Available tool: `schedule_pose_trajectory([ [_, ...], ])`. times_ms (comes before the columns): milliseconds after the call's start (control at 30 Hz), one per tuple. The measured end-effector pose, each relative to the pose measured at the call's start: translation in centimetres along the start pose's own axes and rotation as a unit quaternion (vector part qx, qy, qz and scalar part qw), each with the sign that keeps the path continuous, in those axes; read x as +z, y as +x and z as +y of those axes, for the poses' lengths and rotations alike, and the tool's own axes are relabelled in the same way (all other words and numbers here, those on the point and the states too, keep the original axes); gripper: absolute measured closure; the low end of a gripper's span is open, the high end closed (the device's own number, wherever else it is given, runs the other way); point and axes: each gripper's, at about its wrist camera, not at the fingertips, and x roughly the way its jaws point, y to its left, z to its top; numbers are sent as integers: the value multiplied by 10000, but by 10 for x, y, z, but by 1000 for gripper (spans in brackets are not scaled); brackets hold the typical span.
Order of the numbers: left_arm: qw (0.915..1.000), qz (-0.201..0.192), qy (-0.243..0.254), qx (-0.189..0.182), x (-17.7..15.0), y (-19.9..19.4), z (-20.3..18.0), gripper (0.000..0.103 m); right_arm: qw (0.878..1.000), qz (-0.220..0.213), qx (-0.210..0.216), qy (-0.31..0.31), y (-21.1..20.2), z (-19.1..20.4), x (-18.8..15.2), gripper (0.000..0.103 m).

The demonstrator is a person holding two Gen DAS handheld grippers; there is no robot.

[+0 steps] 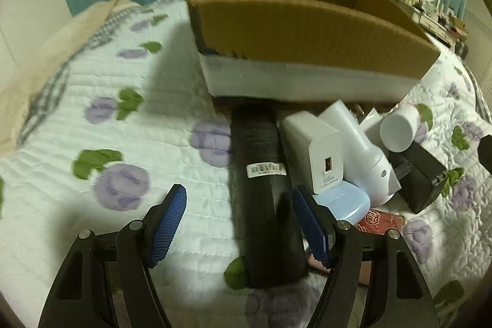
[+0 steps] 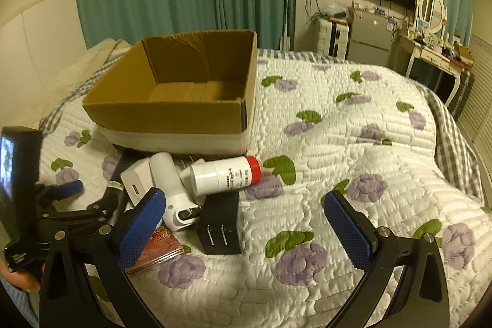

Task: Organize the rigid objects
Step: 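Grasp the black cylinder with the left tool while the right tool grasps the black plug adapter, then carry the black cylinder and black adapter into the cardboard box and open both tools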

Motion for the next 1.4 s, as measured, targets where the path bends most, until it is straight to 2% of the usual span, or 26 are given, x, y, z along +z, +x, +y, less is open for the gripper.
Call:
schedule_pose_trajectory([
  [200,9991,326,246,150,4,25,-13,33,9999,111,71,51,8,-2,-1,0],
  [233,9990,360,222,115,5,29,-13,38,9999,136,69,38,10,-2,-1,0],
  [300,9988,420,231,-141,5,28,-14,59,9998,198,57,22,13,-2,-3,0],
  [400,9988,313,346,-164,0,16,-19,61,9995,309,3,-10,18,-3,-6,1],
  [500,9989,168,194,-393,-6,-4,-11,62,9992,402,8,-75,21,-3,-8,6],
  [633,9984,-88,99,-552,-12,-29,-2,66,9972,681,48,-293,35,4,-13,19],
  [700,9979,-175,99,-615,-13,-38,1,72,9959,796,14,-427,43,8,-14,24],
  [767,9976,-211,112,-649,-14,-39,3,72,9947,892,138,-496,50,11,-15,26],
  [867,9973,-124,83,-717,-12,-29,11,72,9910,1182,140,-608,69,17,-17,38],
  [967,9971,-145,86,-739,-6,-29,8,72,9882,1363,311,-624,83,22,-18,59],
  [1000,9970,-170,89,-744,-6,-31,7,73,9883,1359,270,-642,85,23,-18,63],
  [1100,9963,-312,95,-795,-6,-44,5,73,9899,1236,208,-666,77,25,-19,64],
  [1233,9953,-547,136,-793,-3,-65,3,73,9929,976,152,-661,46,22,-19,65],
  [1400,9921,-915,180,-837,7,-100,-2,73,9975,350,121,-608,-1,19,4,65],
])
